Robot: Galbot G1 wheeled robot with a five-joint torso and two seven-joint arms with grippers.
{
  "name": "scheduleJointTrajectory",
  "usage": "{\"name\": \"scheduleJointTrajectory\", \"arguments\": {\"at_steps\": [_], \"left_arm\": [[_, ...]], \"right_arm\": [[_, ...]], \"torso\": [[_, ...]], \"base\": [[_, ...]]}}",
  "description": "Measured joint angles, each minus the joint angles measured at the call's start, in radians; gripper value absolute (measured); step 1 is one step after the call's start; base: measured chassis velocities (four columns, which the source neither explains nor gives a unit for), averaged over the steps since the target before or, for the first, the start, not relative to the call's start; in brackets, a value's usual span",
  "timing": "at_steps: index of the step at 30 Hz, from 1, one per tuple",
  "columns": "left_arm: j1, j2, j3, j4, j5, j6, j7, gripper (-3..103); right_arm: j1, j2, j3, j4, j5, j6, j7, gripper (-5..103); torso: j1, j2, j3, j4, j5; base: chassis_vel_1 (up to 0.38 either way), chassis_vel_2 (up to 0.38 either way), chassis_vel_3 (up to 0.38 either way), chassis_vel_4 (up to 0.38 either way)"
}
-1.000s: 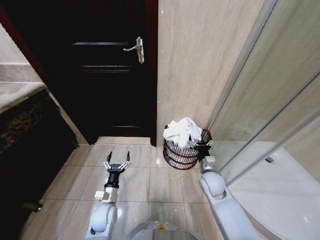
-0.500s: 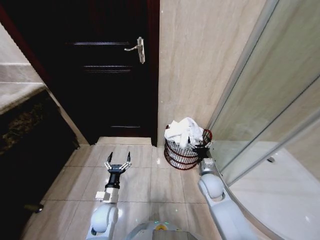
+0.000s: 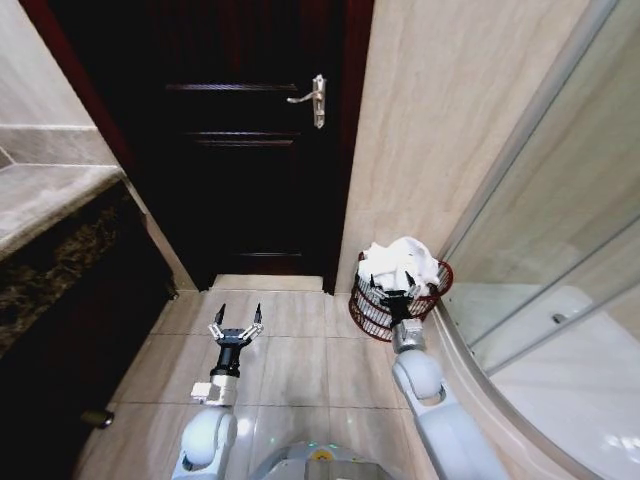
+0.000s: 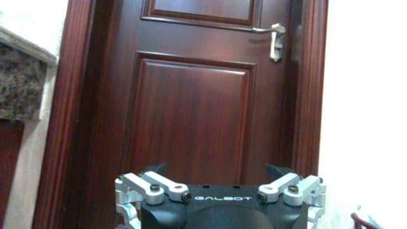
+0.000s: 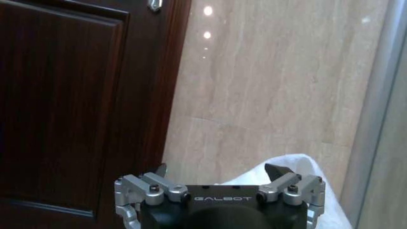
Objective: Discard the used towel into the hamper.
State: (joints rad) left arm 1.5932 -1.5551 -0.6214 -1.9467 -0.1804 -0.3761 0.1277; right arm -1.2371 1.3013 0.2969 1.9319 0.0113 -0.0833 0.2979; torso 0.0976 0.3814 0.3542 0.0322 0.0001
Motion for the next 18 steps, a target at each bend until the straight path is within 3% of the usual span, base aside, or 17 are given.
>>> {"name": "scheduleJointTrajectory", "arguments": {"at_steps": [8,18], "left_arm": [[-0.001,0.0,0.001,0.001,0.004,0.0,0.0,100],[0.001,0.006,-0.002,0.005,-0.001,-0.01,0.002,100]], "right_arm": [[0.001,-0.008,0.005,0.003,0.004,0.005,0.035,100],[-0.008,-0.006,0.008,0.009,0.005,0.004,0.07,100]], "torso": [[0.001,0.001,0.001,-0.0004,0.0001],[0.001,0.002,0.001,-0.0001,-0.0001]], "base": [[-0.088,-0.085,0.012,-0.001],[-0.068,-0.064,-0.084,-0.08]]}}
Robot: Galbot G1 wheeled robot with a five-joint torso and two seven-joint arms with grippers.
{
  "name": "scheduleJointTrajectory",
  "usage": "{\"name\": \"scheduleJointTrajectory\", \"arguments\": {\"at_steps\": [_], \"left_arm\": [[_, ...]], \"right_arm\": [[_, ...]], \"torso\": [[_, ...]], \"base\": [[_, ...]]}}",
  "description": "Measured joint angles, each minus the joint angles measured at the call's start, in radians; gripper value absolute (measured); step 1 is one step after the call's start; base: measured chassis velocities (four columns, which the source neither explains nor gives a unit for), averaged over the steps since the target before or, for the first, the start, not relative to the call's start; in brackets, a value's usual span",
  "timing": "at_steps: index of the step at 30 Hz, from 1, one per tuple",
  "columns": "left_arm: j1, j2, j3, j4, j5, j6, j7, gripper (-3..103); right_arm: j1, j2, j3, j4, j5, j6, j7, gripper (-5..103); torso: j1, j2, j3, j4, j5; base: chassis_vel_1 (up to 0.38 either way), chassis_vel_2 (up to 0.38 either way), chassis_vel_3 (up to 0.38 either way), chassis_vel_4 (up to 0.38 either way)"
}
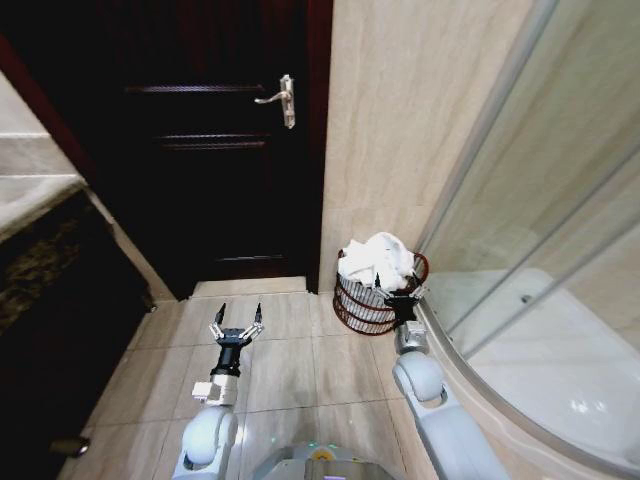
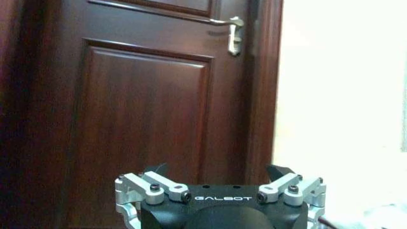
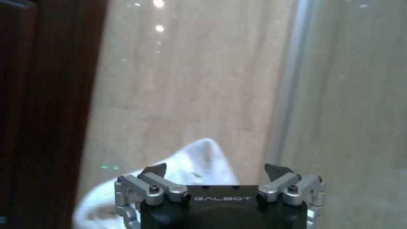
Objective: Discard the used towel into the hamper.
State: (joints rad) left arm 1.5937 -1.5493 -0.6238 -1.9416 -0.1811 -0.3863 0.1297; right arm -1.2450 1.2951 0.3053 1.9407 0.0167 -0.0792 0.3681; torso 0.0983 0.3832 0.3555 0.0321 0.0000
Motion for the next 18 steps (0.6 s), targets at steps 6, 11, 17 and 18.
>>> {"name": "scheduleJointTrajectory", "arguments": {"at_steps": [6,11,17,18], "left_arm": [[0.0,0.003,0.0,0.002,-0.008,-0.012,0.003,100],[0.0,0.001,0.003,0.001,-0.005,-0.011,0.006,100],[-0.004,0.0,0.004,0.001,-0.003,-0.009,0.009,100],[-0.004,0.0,0.005,0.001,-0.002,-0.008,0.009,100]], "right_arm": [[-0.002,-0.002,0.012,0.011,0.02,-0.024,0.001,100],[0.002,-0.002,0.014,0.011,0.027,-0.024,-0.006,100],[0.0,-0.005,0.019,0.008,0.03,-0.023,-0.018,100],[0.0,-0.004,0.02,0.006,0.031,-0.023,-0.02,100]], "torso": [[0.0,0.0,0.0,-0.0006,0.0],[0.0,0.001,0.0,0.0002,0.0],[0.0,0.001,0.001,0.0,0.0],[0.0,0.001,0.001,-0.0001,0.0]], "base": [[-0.074,-0.09,-0.092,-0.07],[0.0,0.0,0.0,0.0],[-0.052,0.054,0.045,-0.063],[-0.095,0.091,0.104,-0.107]]}}
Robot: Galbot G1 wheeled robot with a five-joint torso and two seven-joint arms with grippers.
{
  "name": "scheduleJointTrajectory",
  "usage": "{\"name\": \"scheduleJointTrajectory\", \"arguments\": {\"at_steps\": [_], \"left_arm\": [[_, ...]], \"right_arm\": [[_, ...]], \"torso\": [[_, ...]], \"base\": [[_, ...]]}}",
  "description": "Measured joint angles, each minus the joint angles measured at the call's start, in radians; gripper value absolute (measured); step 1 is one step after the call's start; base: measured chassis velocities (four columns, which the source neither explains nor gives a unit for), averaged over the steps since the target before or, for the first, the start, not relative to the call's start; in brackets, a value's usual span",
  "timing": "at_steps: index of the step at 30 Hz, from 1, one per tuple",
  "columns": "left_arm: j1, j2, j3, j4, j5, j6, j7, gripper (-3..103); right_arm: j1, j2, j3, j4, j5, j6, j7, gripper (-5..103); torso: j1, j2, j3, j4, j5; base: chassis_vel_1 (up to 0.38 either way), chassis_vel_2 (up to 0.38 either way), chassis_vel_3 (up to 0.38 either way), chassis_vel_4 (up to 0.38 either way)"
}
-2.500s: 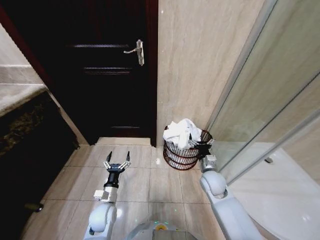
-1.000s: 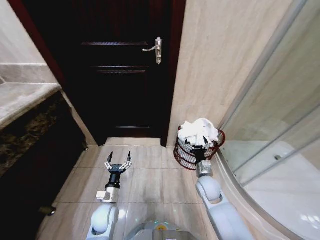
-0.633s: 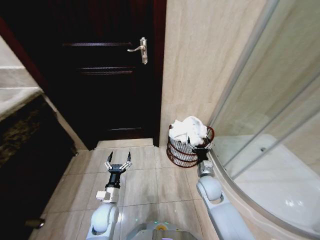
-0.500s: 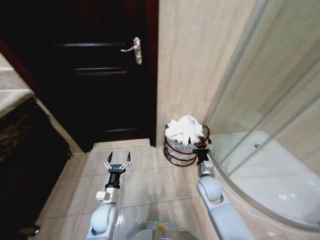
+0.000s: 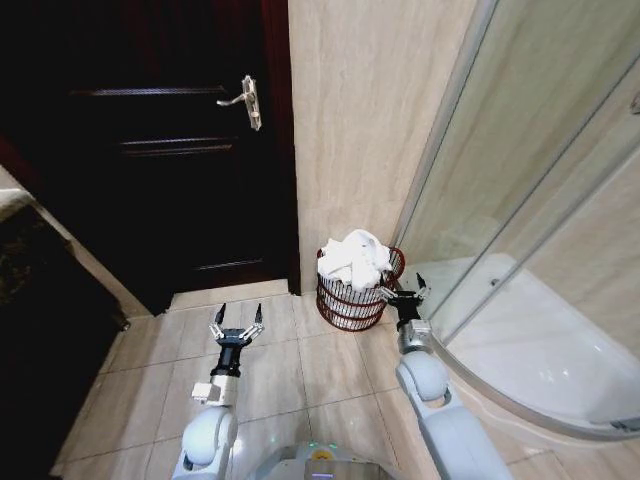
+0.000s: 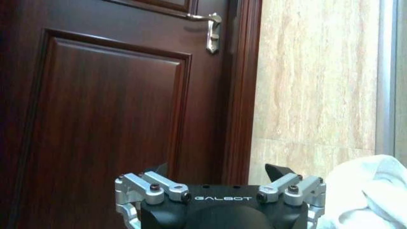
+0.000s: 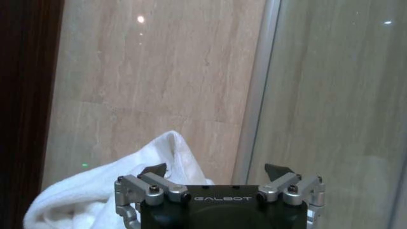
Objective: Discard the used towel into the hamper.
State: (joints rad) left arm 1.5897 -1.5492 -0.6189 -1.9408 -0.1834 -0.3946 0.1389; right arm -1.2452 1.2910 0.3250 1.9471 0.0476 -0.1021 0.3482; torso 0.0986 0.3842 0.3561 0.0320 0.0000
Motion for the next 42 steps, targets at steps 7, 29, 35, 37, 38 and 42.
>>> {"name": "scheduleJointTrajectory", "arguments": {"at_steps": [7,29,35,37,38,42], "left_arm": [[-0.001,-0.004,0.0,0.001,0.002,0.001,0.001,100],[0.045,-0.034,-0.02,-0.012,0.052,0.007,-0.037,100],[0.038,-0.058,-0.014,-0.012,0.07,0.008,-0.04,100],[0.035,-0.059,-0.012,-0.012,0.074,0.008,-0.04,100],[0.033,-0.06,-0.01,-0.012,0.077,0.008,-0.04,100],[0.025,-0.06,-0.001,-0.012,0.089,0.018,-0.04,100]], "right_arm": [[0.007,0.002,0.0,-0.015,0.004,-0.006,-0.014,100],[0.621,-0.105,-0.133,-0.355,0.43,-0.343,-0.136,100],[0.624,-0.119,-0.162,-0.394,0.529,-0.458,-0.132,100],[0.624,-0.126,-0.167,-0.405,0.562,-0.497,-0.135,100],[0.623,-0.127,-0.169,-0.414,0.575,-0.52,-0.143,100],[0.624,-0.109,-0.167,-0.494,0.609,-0.565,-0.182,100]], "torso": [[0.001,0.0,0.0,0.0001,0.0002],[0.0,0.0,0.0,0.0001,0.0001],[0.0,0.0,0.0,0.0,0.0002],[0.0,0.0,0.0,0.0,0.0001],[0.0,0.0,0.0,-0.0002,0.0],[0.0,0.0,0.0,-0.0002,0.0002]], "base": [[-0.107,0.104,0.111,-0.104],[-0.009,0.01,0.009,-0.009],[0.0,0.0,0.0,0.0],[0.0,0.0,0.0,0.0],[0.0,0.0,0.0,0.0],[0.0,0.0,0.0,0.0]]}}
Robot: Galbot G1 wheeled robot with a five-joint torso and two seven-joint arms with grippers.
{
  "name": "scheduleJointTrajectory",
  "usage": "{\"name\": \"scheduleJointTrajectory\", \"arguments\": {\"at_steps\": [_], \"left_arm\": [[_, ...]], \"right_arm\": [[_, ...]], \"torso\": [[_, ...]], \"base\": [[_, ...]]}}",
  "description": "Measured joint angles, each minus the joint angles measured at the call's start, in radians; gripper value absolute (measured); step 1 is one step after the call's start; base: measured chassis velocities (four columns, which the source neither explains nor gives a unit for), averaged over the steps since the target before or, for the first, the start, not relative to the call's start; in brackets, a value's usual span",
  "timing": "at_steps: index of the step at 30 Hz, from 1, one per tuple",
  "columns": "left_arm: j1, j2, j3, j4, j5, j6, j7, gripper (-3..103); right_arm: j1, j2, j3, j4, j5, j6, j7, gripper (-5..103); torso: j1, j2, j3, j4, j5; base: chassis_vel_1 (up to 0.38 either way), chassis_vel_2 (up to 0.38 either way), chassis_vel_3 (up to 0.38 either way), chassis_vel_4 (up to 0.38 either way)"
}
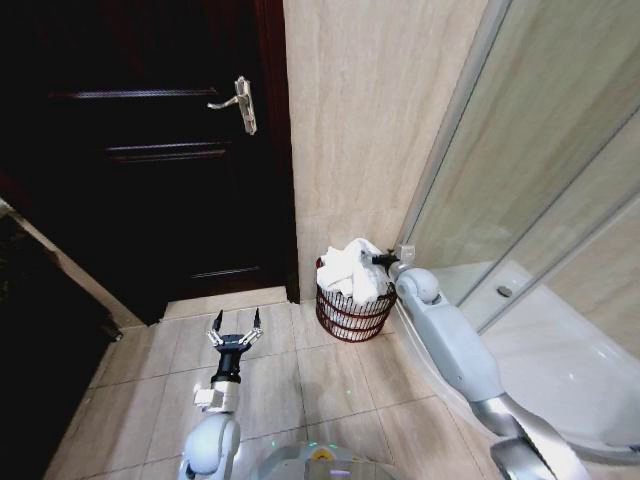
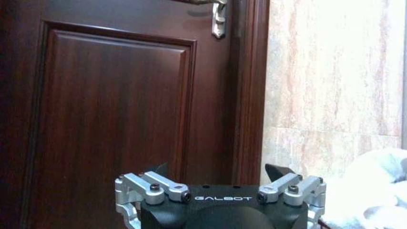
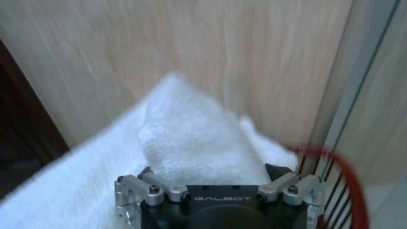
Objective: Discard the used towel into the hamper.
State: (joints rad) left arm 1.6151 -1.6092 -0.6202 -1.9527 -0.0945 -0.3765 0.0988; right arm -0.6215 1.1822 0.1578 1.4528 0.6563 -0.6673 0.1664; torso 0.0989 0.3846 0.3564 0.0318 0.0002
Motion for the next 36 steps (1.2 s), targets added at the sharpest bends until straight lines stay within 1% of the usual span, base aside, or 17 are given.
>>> {"name": "scheduleJointTrajectory", "arguments": {"at_steps": [1,2,4,10,13,14,15,17,21,25,26,27,28,31,33,36], "left_arm": [[-0.002,0.0,0.002,0.0,0.004,0.002,0.0,100],[-0.004,0.0,0.004,-0.003,0.009,0.004,0.0,100],[-0.005,0.0,0.007,-0.008,0.015,0.009,0.001,100],[-0.007,0.0,0.013,-0.01,0.026,0.011,0.001,100],[-0.008,0.0,0.013,-0.009,0.026,0.011,0.001,100],[-0.009,0.001,0.013,-0.009,0.026,0.011,0.001,100],[-0.009,0.001,0.013,-0.009,0.026,0.011,0.001,100],[-0.016,0.001,0.014,-0.009,0.023,0.014,0.001,100],[-0.031,0.001,0.017,0.007,0.02,0.016,0.001,100],[-0.038,0.001,0.022,0.017,0.021,0.017,0.001,100],[-0.04,0.001,0.023,0.022,0.022,0.017,0.001,100],[-0.043,0.001,0.023,0.027,0.023,0.017,0.001,100],[-0.043,0.001,0.023,0.027,0.023,0.017,0.001,100],[-0.047,0.002,0.02,0.03,0.023,0.017,0.001,100],[-0.049,0.005,0.016,0.028,0.023,0.021,0.001,100],[-0.051,0.006,0.014,0.023,0.023,0.023,0.001,100]], "right_arm": [[0.001,0.005,0.003,-0.012,0.013,-0.011,-0.003,100],[0.001,0.011,0.009,-0.027,0.049,-0.045,-0.011,100],[-0.002,0.011,0.008,-0.043,0.081,-0.067,-0.026,100],[-0.006,0.022,-0.007,-0.087,0.062,-0.067,-0.046,100],[-0.012,0.031,-0.009,-0.083,0.012,-0.065,-0.059,100],[-0.013,0.034,-0.006,-0.066,0.0,-0.05,-0.043,100],[-0.013,0.034,-0.006,-0.066,0.0,-0.05,-0.043,100],[-0.012,0.021,0.01,0.017,-0.048,-0.012,-0.003,100],[-0.014,-0.01,0.031,0.149,-0.124,0.002,0.049,100],[-0.001,-0.025,0.031,0.183,-0.155,0.022,0.049,100],[0.017,-0.027,0.027,0.178,-0.161,0.037,0.035,100],[0.046,-0.024,0.016,0.143,-0.166,0.071,0.007,100],[0.046,-0.024,0.016,0.143,-0.166,0.071,0.007,100],[0.123,0.016,-0.011,-0.028,-0.192,0.16,-0.073,100],[0.163,0.051,-0.026,-0.134,-0.203,0.184,-0.098,100],[0.177,0.072,-0.03,-0.18,-0.208,0.187,-0.104,100]], "torso": [[0.0,0.0,0.0,0.0001,0.0],[0.0,0.0,0.0,0.0002,-0.0003],[0.0,0.0,0.0,0.0002,-0.0004],[0.0,0.0,0.0,0.0002,-0.0003],[0.0,0.0,0.0,0.0003,0.0001],[0.0,0.0,0.0,0.0004,0.0002],[0.0,0.0,0.0,0.0004,0.0002],[0.0,0.0,0.0,0.0005,-0.0001],[0.0,0.0,0.0,0.0001,-0.0003],[0.0,0.0,0.0,-0.0001,-0.0003],[0.0,0.0,0.0,-0.0001,-0.0002],[0.0,0.0,0.0,0.0,-0.0005],[0.0,0.0,0.0,0.0,-0.0005],[0.0,0.0,0.0,0.0004,0.0],[0.0,0.0,0.0,0.0005,-0.0001],[0.0,0.0,0.0,0.0005,-0.0002]], "base": [[0.0,0.0,0.0,0.0],[0.0,0.0,0.0,0.0],[0.0,0.0,0.0,0.0],[0.0,0.0,0.0,0.0],[0.0,0.0,0.0,0.0],[0.0,0.0,0.0,0.0],[0.0,0.0,0.0,0.0],[0.0,0.0,0.0,0.0],[0.0,0.0,0.0,0.0],[0.0,0.0,0.0,0.0],[0.0,0.0,0.0,0.0],[0.0,0.0,0.0,0.0],[0.0,0.0,0.0,0.0],[0.0,0.0,0.0,0.0],[0.0,0.0,0.0,0.0],[0.0,0.0,0.0,0.0]]}}
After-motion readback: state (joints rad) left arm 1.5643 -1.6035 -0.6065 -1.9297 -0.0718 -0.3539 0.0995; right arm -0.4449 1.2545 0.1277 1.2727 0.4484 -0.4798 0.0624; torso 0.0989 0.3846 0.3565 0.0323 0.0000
